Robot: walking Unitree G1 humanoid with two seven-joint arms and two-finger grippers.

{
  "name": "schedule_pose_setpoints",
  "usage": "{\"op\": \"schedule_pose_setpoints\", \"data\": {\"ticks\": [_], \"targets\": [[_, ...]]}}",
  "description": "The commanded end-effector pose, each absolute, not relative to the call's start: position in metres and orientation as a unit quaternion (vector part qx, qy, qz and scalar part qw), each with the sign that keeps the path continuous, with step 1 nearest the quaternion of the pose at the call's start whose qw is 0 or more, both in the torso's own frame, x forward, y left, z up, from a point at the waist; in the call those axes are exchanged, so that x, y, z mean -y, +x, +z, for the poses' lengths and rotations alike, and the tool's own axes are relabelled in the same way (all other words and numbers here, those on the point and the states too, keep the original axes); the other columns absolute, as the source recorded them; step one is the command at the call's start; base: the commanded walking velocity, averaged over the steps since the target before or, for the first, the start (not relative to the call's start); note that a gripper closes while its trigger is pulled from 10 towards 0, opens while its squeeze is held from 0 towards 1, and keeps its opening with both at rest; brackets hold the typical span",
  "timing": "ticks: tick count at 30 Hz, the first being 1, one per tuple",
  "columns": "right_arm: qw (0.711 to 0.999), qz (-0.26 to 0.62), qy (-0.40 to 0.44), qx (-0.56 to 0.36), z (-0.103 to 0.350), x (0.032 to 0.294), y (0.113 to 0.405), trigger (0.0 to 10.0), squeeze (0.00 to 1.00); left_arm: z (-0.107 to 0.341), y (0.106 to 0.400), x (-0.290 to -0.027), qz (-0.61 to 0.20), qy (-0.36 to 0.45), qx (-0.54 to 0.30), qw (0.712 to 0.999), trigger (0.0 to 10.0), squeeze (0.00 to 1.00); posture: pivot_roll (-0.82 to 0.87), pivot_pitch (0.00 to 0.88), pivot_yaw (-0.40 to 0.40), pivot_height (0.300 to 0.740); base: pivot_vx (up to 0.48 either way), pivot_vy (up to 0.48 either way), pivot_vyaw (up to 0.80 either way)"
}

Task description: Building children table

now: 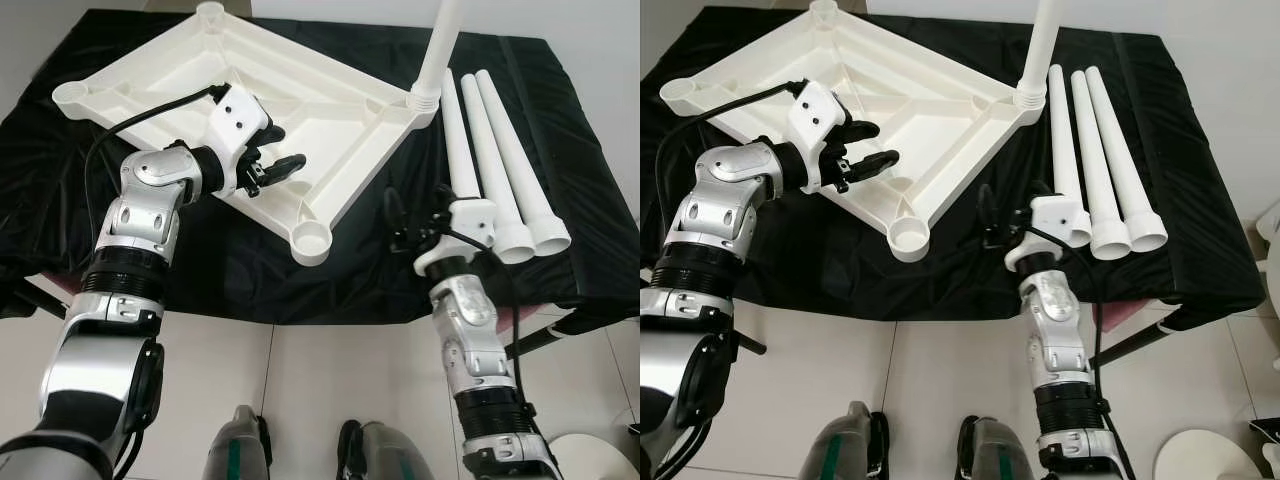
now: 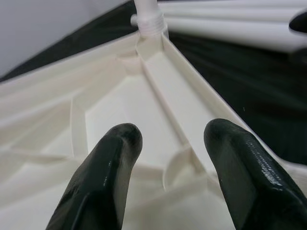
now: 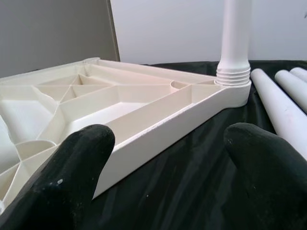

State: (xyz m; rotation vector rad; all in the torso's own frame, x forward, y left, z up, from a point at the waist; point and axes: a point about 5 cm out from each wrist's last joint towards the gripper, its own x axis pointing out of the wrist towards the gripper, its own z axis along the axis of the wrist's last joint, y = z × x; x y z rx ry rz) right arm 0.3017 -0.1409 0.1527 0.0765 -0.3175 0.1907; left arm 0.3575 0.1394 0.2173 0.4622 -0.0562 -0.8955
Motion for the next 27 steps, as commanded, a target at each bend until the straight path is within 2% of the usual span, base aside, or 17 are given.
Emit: {"op": "schedule_pose_setpoints", "data": {"ticks": [1, 8, 15, 21, 27], "targets": [[0.982, 0.093, 0.040, 0.162, 0.156, 0.140, 0.302, 10.0, 0.00, 0.211, 0.361, -0.159, -0.278, 0.221, 0.031, 0.934, 10.0, 0.00, 0.04, 0.035, -0.023, 0.740, 0.000, 0.000, 0.00], [0.977, 0.104, 0.049, 0.178, 0.169, 0.133, 0.313, 10.0, 0.00, 0.186, 0.335, -0.172, -0.249, 0.275, -0.010, 0.929, 10.0, 0.00, 0.06, 0.029, -0.043, 0.740, 0.000, 0.000, 0.00], [0.976, 0.108, 0.049, 0.184, 0.174, 0.132, 0.316, 10.0, 0.00, 0.182, 0.332, -0.172, -0.244, 0.295, -0.017, 0.924, 10.0, 0.00, 0.07, 0.036, -0.051, 0.740, 0.000, 0.000, 0.00], [0.976, 0.106, 0.047, 0.187, 0.177, 0.133, 0.317, 10.0, 0.00, 0.178, 0.329, -0.168, -0.247, 0.310, -0.023, 0.918, 10.0, 0.00, 0.06, 0.039, -0.050, 0.740, 0.000, 0.000, 0.00], [0.976, 0.105, 0.041, 0.189, 0.177, 0.133, 0.318, 10.0, 0.00, 0.163, 0.323, -0.151, -0.270, 0.310, -0.045, 0.910, 10.0, 0.00, 0.05, 0.046, -0.046, 0.740, 0.000, 0.000, 0.00]]}}
